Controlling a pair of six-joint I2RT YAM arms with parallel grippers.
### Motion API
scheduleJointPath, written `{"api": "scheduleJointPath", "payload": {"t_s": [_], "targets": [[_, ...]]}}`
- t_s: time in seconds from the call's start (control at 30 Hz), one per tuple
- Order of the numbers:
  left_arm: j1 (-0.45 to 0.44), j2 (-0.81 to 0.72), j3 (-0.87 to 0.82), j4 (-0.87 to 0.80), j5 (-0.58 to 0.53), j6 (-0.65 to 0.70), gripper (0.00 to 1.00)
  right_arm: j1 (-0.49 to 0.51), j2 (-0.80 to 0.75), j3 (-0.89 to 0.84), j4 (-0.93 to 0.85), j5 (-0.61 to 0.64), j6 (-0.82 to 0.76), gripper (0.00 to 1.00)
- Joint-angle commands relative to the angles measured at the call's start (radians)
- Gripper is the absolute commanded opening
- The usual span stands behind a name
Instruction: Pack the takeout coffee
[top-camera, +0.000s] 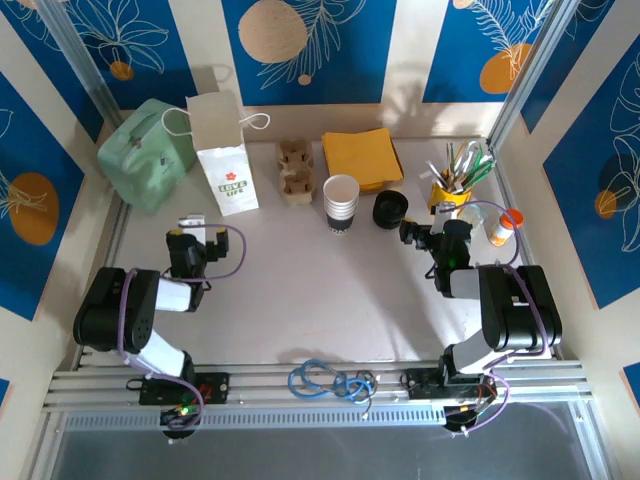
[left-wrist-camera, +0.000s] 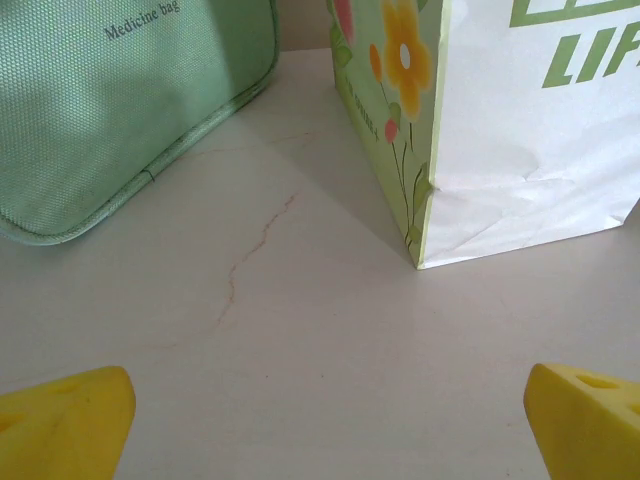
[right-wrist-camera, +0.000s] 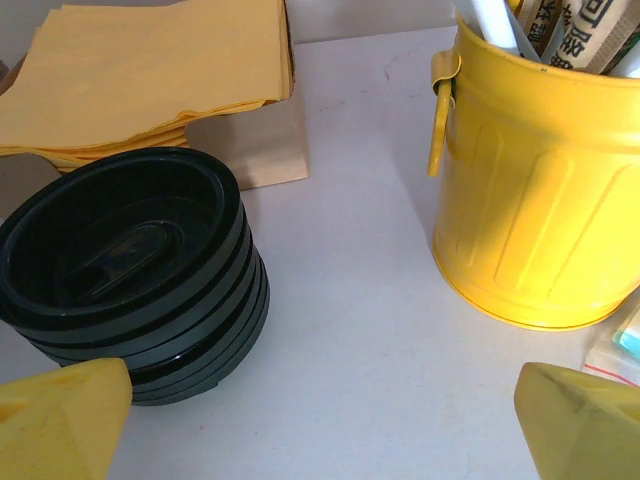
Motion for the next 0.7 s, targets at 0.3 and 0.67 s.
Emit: {"api": "scheduleJointPath", "payload": {"t_s": [0.3,0.67], "targets": [[0.002,0.006,0.007,0.041,0.007,0.011,0.99,0.002,0.005,0.003,0.021,-0.019,-0.012,0.99],[0.002,0.006,0.008,0.04,0.007,0.012,0.99,0.001,0.003,0.0,0.021,-0.019,-0.013,0.99]]}}
